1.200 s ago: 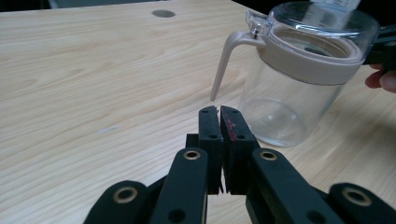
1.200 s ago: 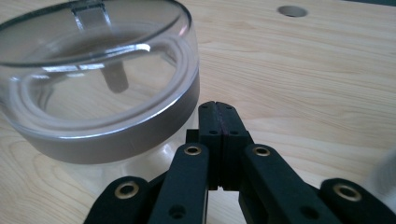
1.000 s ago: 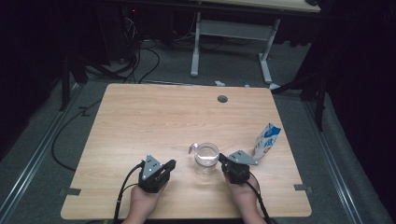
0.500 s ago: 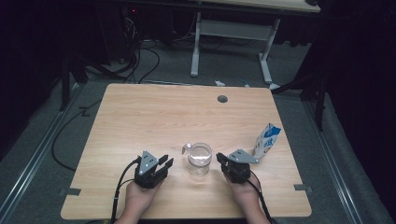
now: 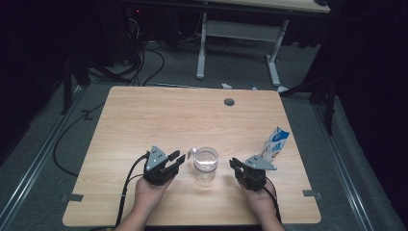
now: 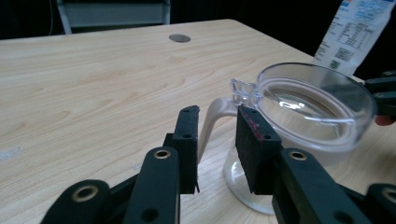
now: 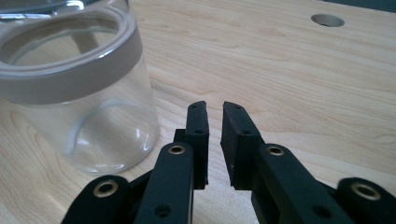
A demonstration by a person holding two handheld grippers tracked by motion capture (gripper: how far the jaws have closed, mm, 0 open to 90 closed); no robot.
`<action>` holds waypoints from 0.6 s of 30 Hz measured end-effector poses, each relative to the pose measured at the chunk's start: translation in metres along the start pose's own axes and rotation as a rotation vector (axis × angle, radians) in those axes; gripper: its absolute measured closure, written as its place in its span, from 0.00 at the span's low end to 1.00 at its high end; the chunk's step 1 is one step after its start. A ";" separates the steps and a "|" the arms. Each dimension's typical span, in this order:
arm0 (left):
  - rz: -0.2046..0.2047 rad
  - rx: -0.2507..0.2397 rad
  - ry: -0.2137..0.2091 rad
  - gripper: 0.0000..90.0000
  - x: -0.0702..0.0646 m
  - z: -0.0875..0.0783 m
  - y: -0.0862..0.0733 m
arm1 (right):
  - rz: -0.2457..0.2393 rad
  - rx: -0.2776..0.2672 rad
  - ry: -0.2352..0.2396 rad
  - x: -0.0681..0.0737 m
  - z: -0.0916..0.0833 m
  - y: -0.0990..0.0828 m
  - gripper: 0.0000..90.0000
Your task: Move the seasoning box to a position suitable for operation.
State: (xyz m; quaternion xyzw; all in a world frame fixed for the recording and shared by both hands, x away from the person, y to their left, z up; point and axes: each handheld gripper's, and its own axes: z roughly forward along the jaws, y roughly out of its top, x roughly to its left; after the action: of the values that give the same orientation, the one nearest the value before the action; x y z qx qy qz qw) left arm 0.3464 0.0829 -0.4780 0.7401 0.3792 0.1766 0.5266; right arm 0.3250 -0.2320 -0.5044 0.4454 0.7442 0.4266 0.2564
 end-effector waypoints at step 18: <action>0.029 0.002 0.011 0.88 -0.004 0.016 0.028 | -0.015 -0.031 0.033 0.002 -0.005 0.007 0.87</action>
State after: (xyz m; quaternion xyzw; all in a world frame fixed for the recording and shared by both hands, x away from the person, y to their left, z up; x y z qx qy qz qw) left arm 0.3649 0.0656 -0.4584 0.7448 0.3717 0.1881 0.5213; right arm 0.3233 -0.2302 -0.4955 0.4285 0.7452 0.4433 0.2540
